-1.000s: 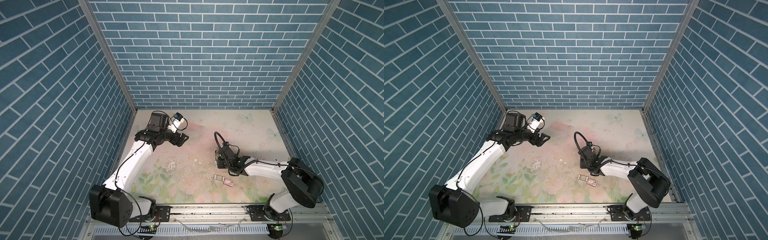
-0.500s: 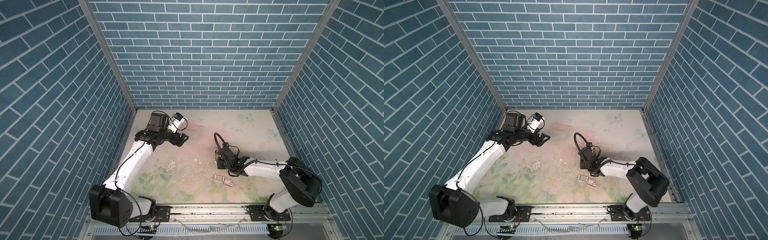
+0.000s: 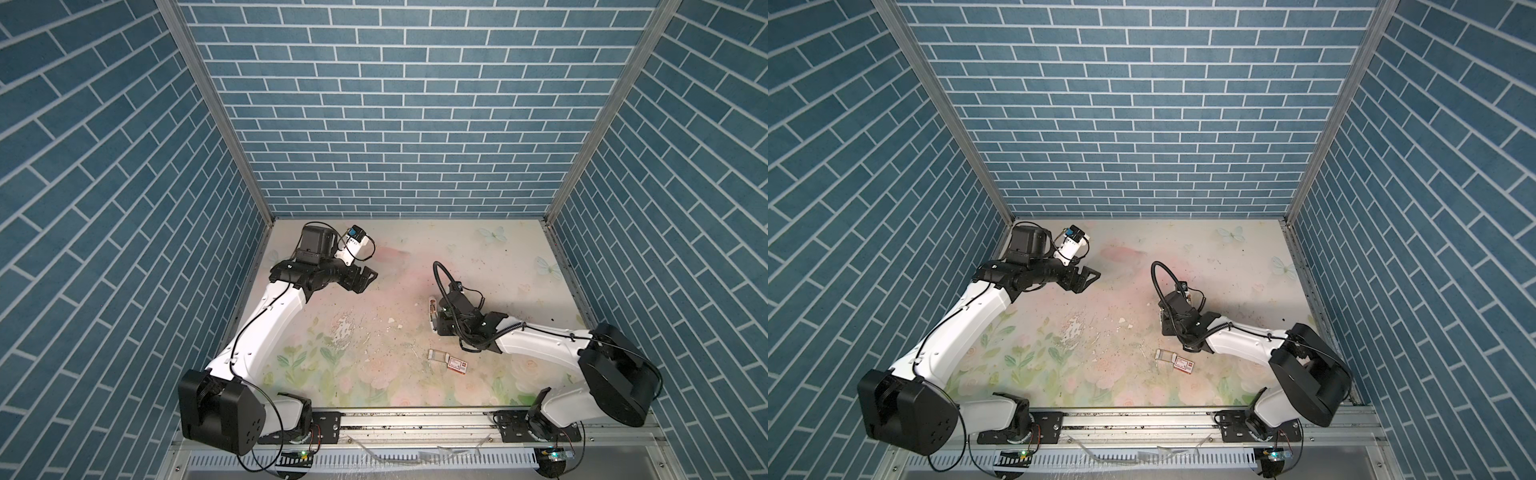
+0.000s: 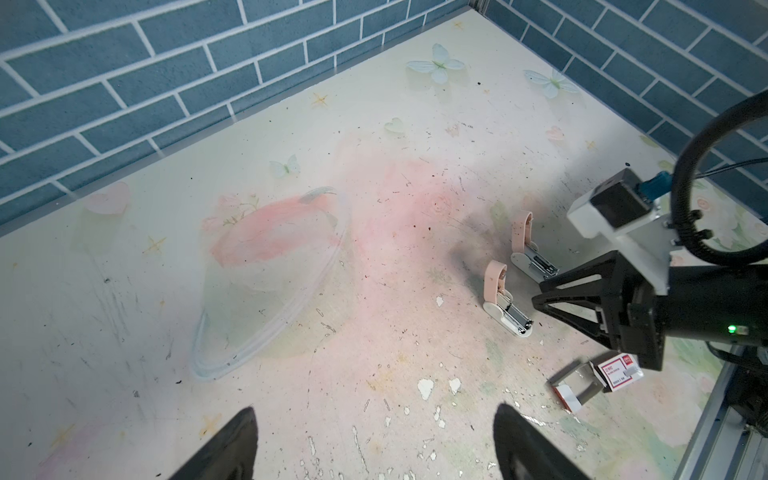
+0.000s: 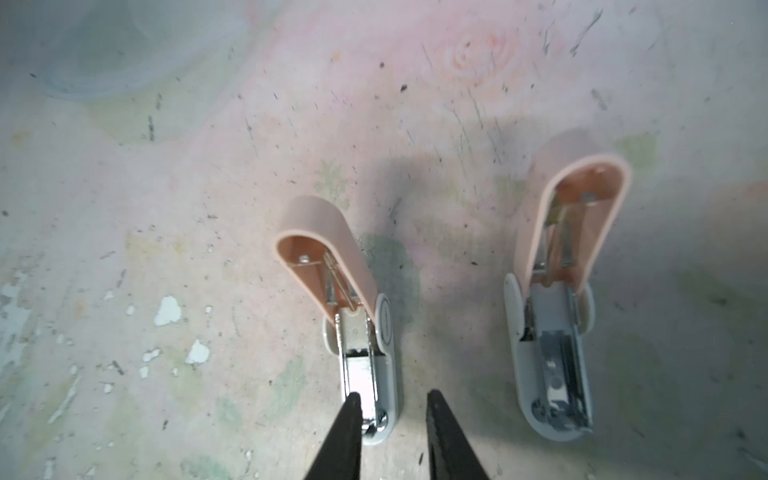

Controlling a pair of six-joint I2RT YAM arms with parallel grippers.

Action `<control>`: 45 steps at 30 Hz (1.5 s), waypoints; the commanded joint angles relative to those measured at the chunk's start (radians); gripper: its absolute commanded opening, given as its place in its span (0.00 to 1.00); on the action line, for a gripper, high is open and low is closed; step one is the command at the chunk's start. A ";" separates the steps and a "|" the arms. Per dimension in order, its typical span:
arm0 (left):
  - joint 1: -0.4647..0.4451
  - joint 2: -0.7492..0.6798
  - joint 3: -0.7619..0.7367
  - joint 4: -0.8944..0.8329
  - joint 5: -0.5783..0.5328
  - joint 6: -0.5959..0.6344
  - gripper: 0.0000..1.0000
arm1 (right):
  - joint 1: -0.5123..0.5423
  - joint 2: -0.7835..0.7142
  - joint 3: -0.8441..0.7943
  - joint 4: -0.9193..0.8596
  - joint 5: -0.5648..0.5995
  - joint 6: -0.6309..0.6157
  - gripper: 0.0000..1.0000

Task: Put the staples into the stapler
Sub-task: 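Move the right gripper back toward the open staple box tray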

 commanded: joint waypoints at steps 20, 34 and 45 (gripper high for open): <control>0.006 -0.025 -0.002 0.001 0.060 -0.039 0.90 | 0.345 -0.201 -0.046 -0.370 0.070 0.457 0.25; 0.006 -0.021 -0.013 0.009 0.066 -0.039 0.90 | 0.368 -0.026 -0.017 -0.280 0.069 0.491 0.22; 0.006 -0.019 -0.019 0.015 0.069 -0.042 0.90 | 0.366 -0.011 -0.026 -0.235 0.075 0.492 0.22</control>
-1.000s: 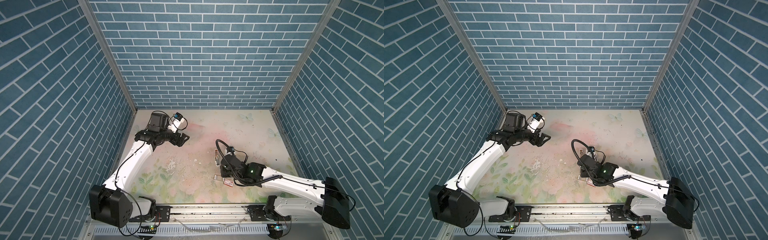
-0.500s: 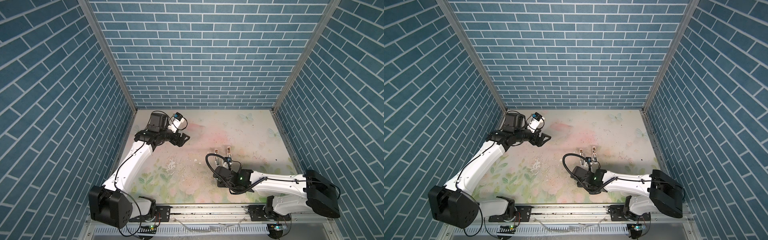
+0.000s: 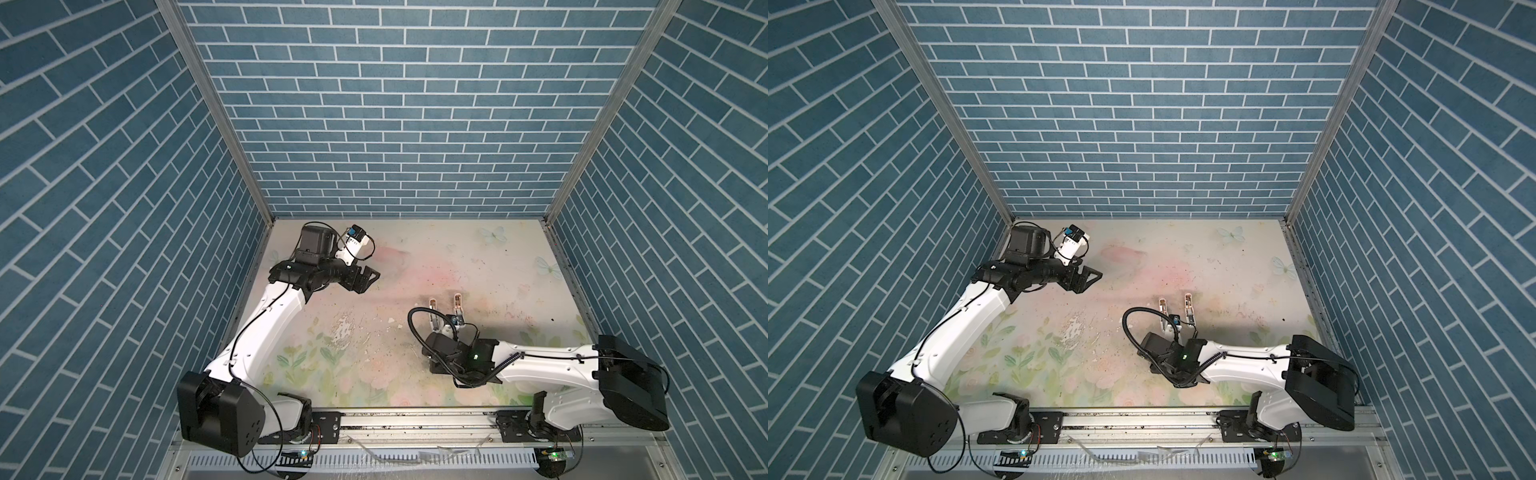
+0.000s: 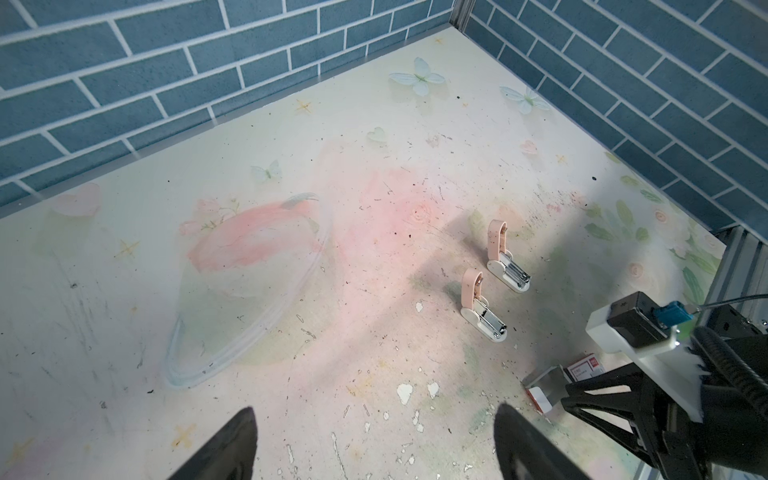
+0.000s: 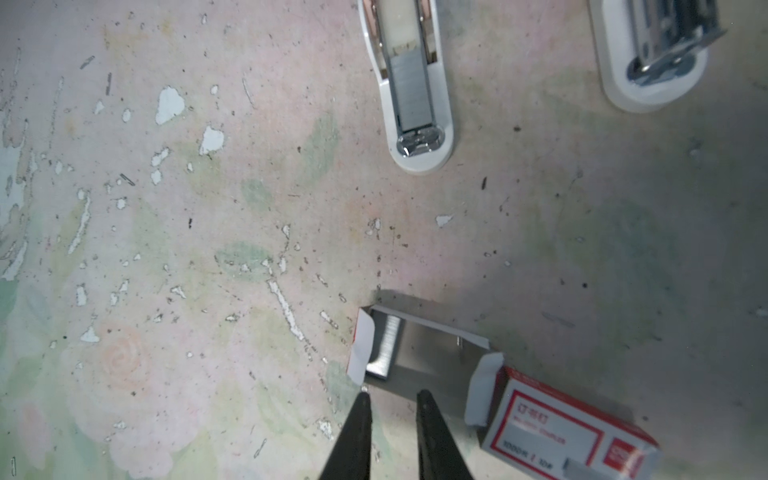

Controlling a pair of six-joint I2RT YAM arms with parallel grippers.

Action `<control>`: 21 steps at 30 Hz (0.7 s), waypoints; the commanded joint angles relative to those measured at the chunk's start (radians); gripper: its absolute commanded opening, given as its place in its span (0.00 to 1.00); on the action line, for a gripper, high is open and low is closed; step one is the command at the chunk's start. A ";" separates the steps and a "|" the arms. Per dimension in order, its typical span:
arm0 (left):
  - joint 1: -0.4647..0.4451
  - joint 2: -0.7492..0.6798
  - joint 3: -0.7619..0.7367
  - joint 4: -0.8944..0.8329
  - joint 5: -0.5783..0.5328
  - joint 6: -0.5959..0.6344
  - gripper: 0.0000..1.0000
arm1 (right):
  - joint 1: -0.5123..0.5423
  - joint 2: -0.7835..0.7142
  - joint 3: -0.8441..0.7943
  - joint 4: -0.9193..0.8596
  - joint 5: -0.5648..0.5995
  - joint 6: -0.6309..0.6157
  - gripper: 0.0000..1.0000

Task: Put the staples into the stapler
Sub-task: 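Move the right gripper back toward the open staple box tray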

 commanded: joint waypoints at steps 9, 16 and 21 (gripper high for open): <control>0.006 -0.011 -0.017 0.014 0.015 -0.005 0.90 | 0.001 0.048 0.007 0.007 0.025 0.046 0.22; 0.006 -0.008 -0.019 0.016 0.014 -0.006 0.90 | -0.010 0.057 0.002 0.025 0.030 0.045 0.22; 0.006 -0.009 -0.021 0.017 0.012 -0.006 0.90 | -0.018 0.065 -0.003 0.036 0.029 0.044 0.23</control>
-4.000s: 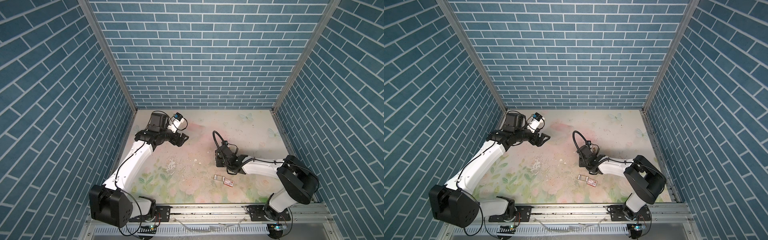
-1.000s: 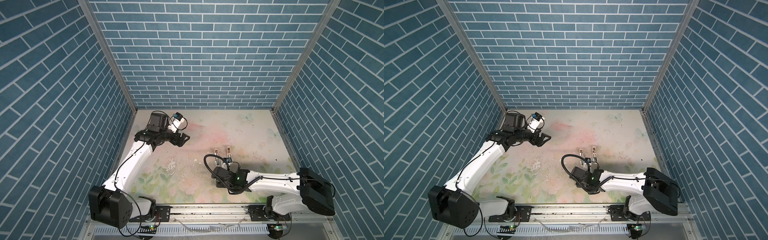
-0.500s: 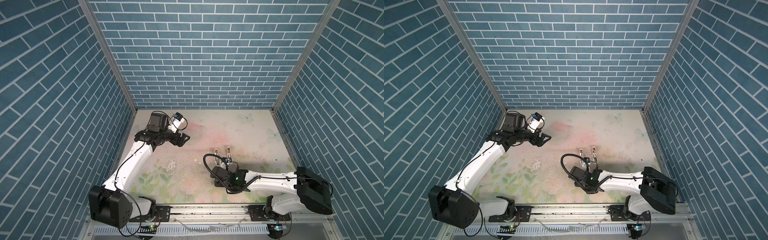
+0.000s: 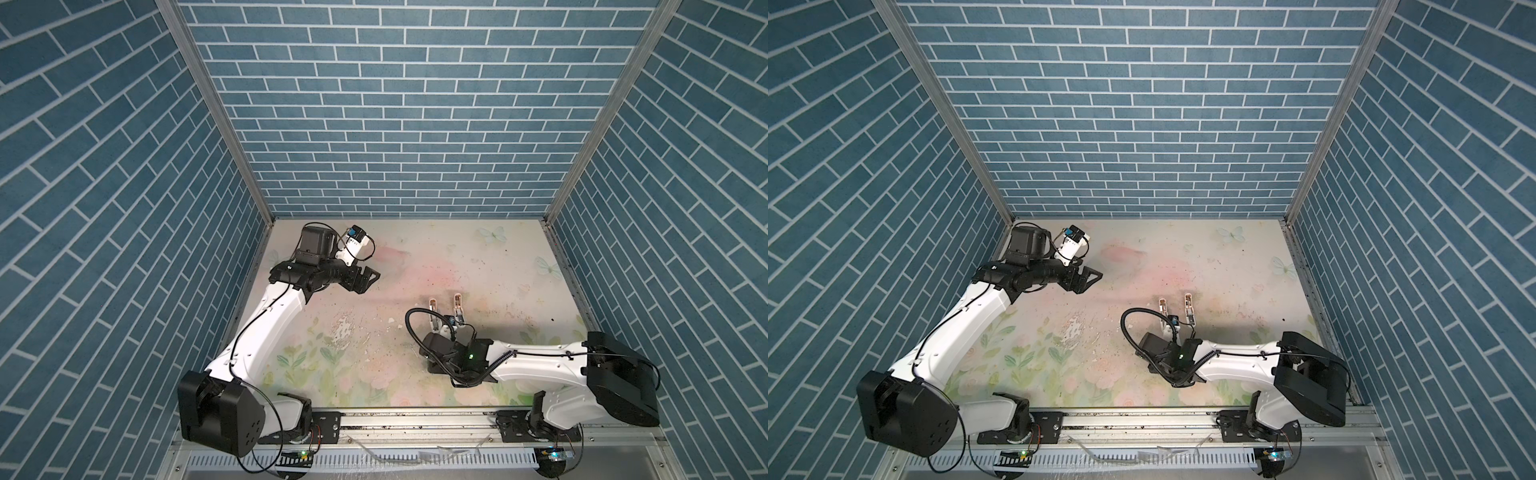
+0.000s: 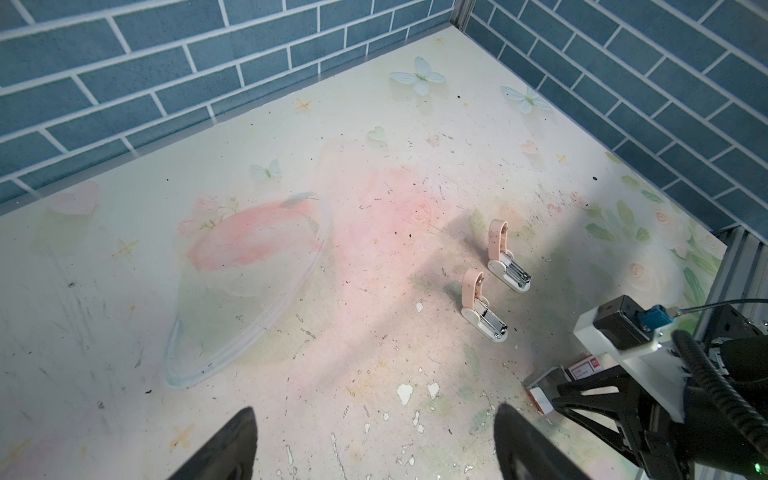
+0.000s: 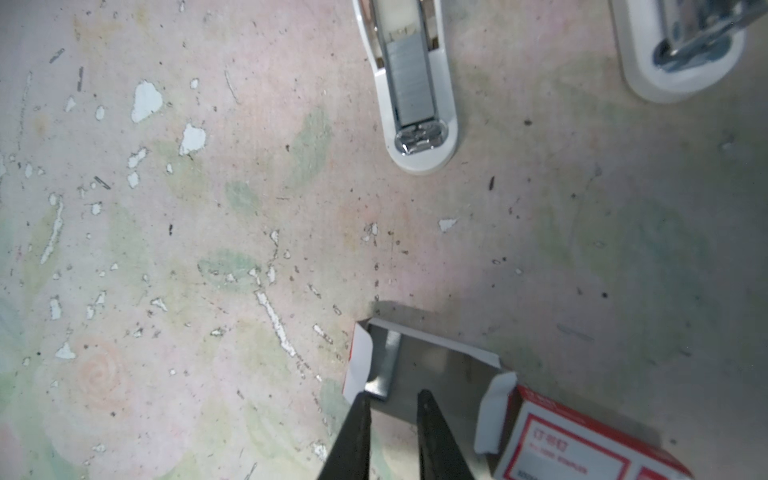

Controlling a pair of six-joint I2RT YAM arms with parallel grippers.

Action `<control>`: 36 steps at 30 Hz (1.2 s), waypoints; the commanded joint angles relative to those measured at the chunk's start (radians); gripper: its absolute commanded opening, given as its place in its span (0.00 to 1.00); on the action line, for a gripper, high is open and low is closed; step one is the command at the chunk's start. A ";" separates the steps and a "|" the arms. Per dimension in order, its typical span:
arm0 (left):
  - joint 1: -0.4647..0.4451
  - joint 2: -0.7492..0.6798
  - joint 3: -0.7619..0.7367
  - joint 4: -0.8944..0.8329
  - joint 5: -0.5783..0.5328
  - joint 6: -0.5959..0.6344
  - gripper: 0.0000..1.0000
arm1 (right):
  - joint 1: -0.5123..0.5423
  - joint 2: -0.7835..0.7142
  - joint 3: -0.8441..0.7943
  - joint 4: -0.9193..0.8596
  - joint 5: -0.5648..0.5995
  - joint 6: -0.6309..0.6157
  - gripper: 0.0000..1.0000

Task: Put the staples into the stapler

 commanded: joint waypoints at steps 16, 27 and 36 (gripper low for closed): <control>0.006 -0.011 -0.022 0.016 0.012 -0.004 0.90 | -0.025 0.039 -0.012 0.057 0.005 0.034 0.23; 0.006 -0.019 -0.027 0.017 0.014 -0.004 0.90 | -0.025 0.049 -0.006 0.065 -0.007 0.037 0.22; 0.006 -0.023 -0.027 0.016 0.013 -0.005 0.90 | -0.024 0.008 0.002 0.009 0.010 0.046 0.22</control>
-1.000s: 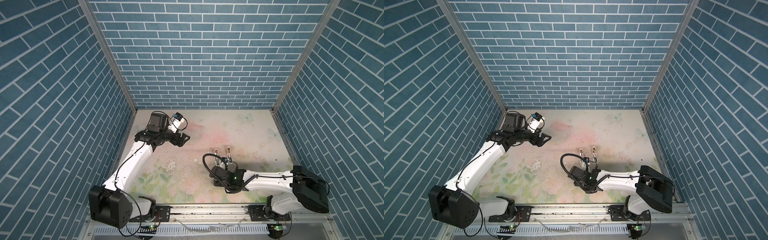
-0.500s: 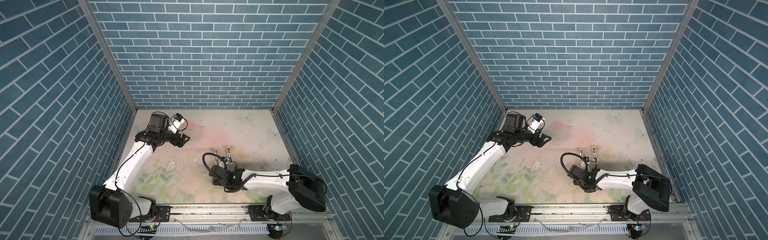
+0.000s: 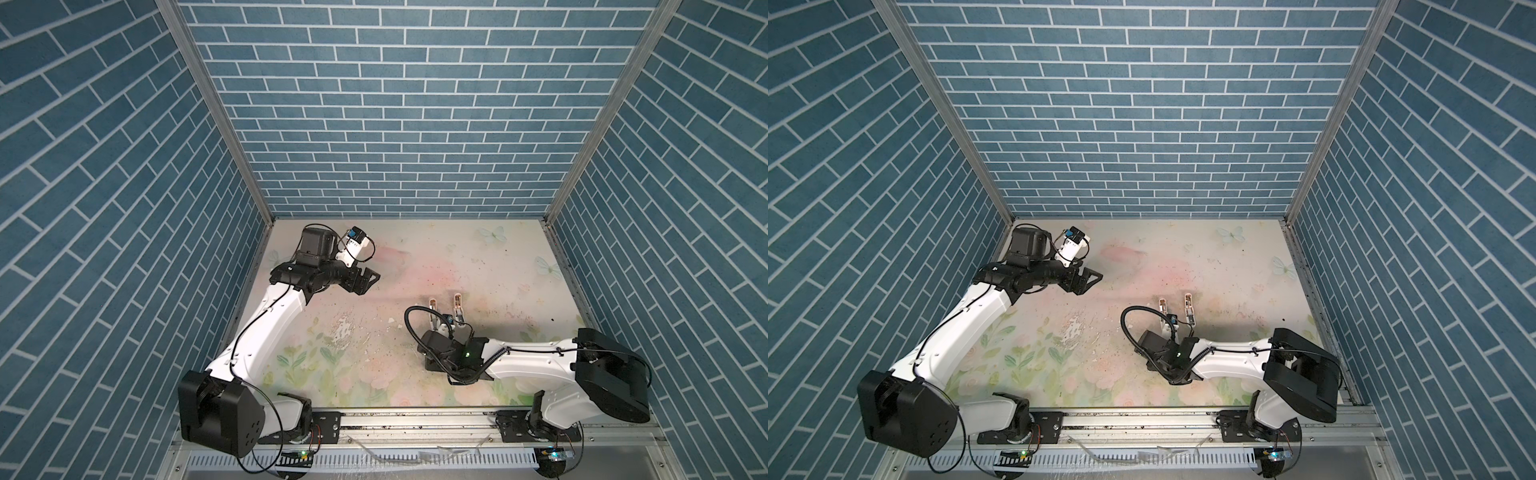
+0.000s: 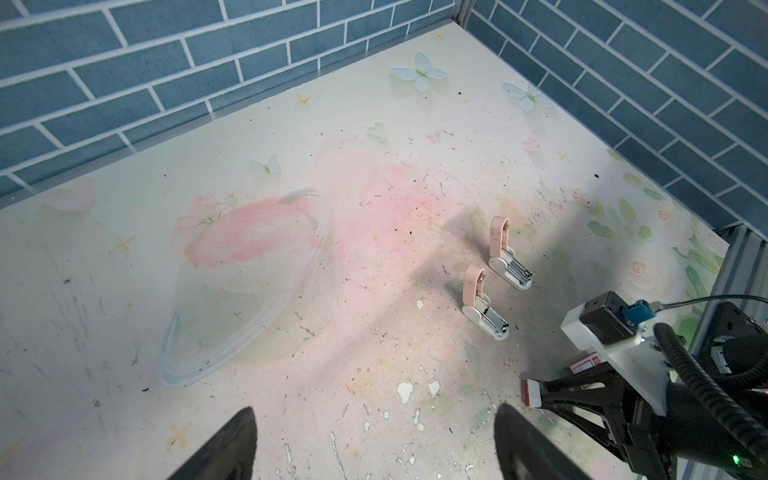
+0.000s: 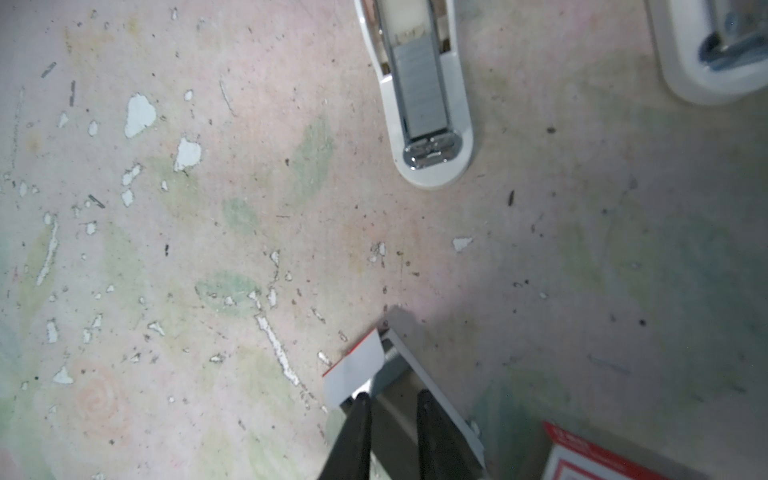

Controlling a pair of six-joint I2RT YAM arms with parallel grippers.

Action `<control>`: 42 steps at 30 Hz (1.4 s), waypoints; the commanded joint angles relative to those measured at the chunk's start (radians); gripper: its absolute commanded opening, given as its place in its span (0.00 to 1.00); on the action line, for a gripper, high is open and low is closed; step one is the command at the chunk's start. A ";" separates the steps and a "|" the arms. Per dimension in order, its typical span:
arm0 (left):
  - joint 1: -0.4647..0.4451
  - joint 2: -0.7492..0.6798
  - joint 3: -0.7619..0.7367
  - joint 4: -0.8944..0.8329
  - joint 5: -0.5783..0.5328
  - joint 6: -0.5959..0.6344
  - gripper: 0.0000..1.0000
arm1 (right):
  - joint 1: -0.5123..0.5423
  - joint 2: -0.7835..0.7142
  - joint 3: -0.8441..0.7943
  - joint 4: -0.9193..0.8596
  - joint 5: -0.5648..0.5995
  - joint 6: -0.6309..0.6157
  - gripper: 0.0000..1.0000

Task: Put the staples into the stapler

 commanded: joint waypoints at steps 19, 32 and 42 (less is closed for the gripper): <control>-0.002 0.014 0.057 -0.037 0.021 0.012 0.90 | 0.004 -0.249 -0.019 -0.198 -0.181 0.052 0.23; -0.002 -0.010 0.025 -0.022 0.009 0.002 0.90 | -0.001 -0.032 0.019 -0.124 -0.291 0.004 0.23; -0.001 -0.017 0.013 -0.017 0.006 0.003 0.90 | -0.032 -0.003 0.041 -0.221 -0.245 -0.013 0.24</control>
